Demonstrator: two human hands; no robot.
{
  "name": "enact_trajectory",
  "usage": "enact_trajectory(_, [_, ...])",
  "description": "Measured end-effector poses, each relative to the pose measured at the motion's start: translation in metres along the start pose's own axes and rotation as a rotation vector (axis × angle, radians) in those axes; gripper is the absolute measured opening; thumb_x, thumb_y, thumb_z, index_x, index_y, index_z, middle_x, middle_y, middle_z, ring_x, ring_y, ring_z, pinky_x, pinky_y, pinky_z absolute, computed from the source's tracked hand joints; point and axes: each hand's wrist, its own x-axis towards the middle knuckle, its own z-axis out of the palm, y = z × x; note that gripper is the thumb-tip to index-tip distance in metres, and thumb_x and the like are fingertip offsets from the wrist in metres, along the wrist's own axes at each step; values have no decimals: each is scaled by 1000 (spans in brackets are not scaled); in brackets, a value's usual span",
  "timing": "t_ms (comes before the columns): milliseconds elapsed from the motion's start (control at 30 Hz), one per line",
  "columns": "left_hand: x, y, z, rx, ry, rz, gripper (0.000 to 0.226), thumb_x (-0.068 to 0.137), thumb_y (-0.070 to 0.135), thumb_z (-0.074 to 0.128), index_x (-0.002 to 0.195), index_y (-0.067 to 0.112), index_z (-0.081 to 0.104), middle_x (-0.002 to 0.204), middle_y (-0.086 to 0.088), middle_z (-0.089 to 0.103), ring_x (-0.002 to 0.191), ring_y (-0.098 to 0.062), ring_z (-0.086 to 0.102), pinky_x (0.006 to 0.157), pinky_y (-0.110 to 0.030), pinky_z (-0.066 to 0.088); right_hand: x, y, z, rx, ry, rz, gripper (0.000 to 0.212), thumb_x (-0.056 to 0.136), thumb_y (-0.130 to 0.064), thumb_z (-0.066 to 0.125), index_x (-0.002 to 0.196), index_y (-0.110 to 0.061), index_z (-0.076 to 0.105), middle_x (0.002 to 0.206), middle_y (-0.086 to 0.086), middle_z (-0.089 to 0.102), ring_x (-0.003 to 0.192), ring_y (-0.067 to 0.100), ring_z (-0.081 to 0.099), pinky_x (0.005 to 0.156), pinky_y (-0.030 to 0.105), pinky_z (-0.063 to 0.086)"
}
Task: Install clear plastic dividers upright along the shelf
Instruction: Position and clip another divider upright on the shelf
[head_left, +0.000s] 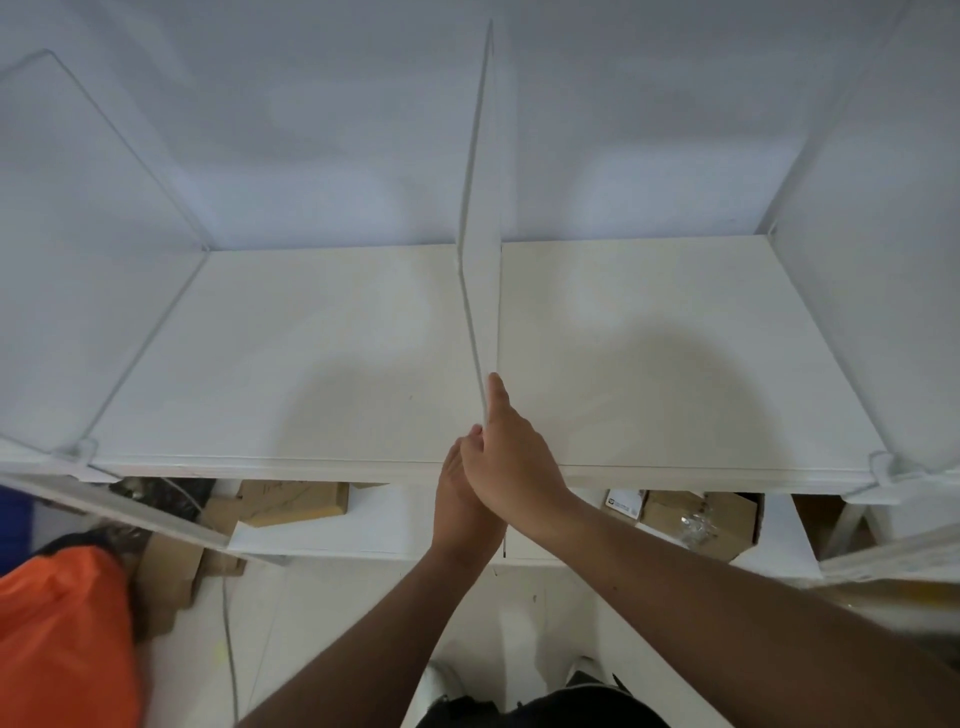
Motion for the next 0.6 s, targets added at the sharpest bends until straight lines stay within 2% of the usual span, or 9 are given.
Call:
enact_trajectory(67, [2, -4, -6, 10, -70, 22, 53, 82, 5, 65, 132, 10, 46, 134, -10, 54, 125, -24, 51, 104, -42, 45, 1, 2, -3, -43, -46, 55, 44, 96, -29, 41, 136, -11, 41, 117, 10, 65, 108, 30, 64, 89, 38, 50])
enact_trajectory(133, [11, -12, -17, 267, -157, 210, 52, 86, 24, 59, 135, 16, 44, 138, -5, 52, 131, -20, 45, 109, -39, 39, 0, 4, -9, -140, -103, 92, 35, 95, -37, 40, 108, -10, 57, 87, 5, 65, 86, 25, 67, 70, 32, 48])
enact_trajectory(167, [16, -17, -24, 385, -220, 301, 56, 86, 32, 56, 138, 19, 41, 142, -1, 49, 134, -17, 41, 112, -37, 35, -1, 4, -12, -211, -131, 87, 36, 95, -38, 39, 101, -10, 61, 79, 2, 63, 78, 22, 65, 66, 29, 45])
enact_trajectory(233, [27, -26, -45, 480, -342, 343, 60, 86, 33, 59, 140, 20, 37, 146, 2, 45, 136, -16, 39, 113, -36, 33, -4, -3, -16, -360, -197, 81, 40, 95, -38, 38, 99, -9, 66, 74, 0, 61, 69, 21, 60, 63, 27, 42])
enact_trajectory(300, [35, -26, -76, 501, -372, 287, 50, 86, 29, 62, 133, 21, 47, 139, 2, 52, 128, -17, 49, 108, -34, 39, -7, -14, -15, -373, -299, 142, 37, 95, -37, 40, 93, -10, 64, 74, 3, 63, 66, 24, 62, 63, 29, 48])
enact_trajectory(400, [46, -23, -131, 477, -309, 291, 15, 89, 29, 59, 100, 20, 63, 113, -5, 67, 105, -24, 62, 92, -38, 49, -8, -34, 1, -115, -336, 238, 34, 92, -32, 44, 91, -6, 66, 91, 12, 73, 81, 27, 71, 69, 32, 55])
enact_trajectory(467, [51, -28, -171, 443, -245, 323, 17, 92, 31, 54, 92, 18, 66, 106, -5, 69, 101, -24, 62, 90, -38, 49, -10, -59, 17, -83, -226, 160, 39, 93, -35, 44, 120, -13, 62, 125, 9, 64, 109, 24, 62, 84, 29, 46])
enact_trajectory(533, [55, -36, -210, 426, -191, 333, 23, 95, 32, 47, 98, 19, 67, 113, -3, 68, 108, -24, 60, 96, -37, 46, -13, -91, 35, 7, -123, 102, 52, 95, -37, 43, 145, -21, 40, 147, 3, 47, 127, 20, 50, 93, 26, 37])
enact_trajectory(600, [56, -45, -249, 417, -135, 335, 29, 98, 32, 43, 117, 20, 61, 133, -1, 58, 125, -22, 50, 107, -35, 37, -11, -126, 53, 96, -42, 57, 59, 96, -38, 43, 151, -24, 27, 154, 2, 38, 134, 20, 44, 98, 26, 34])
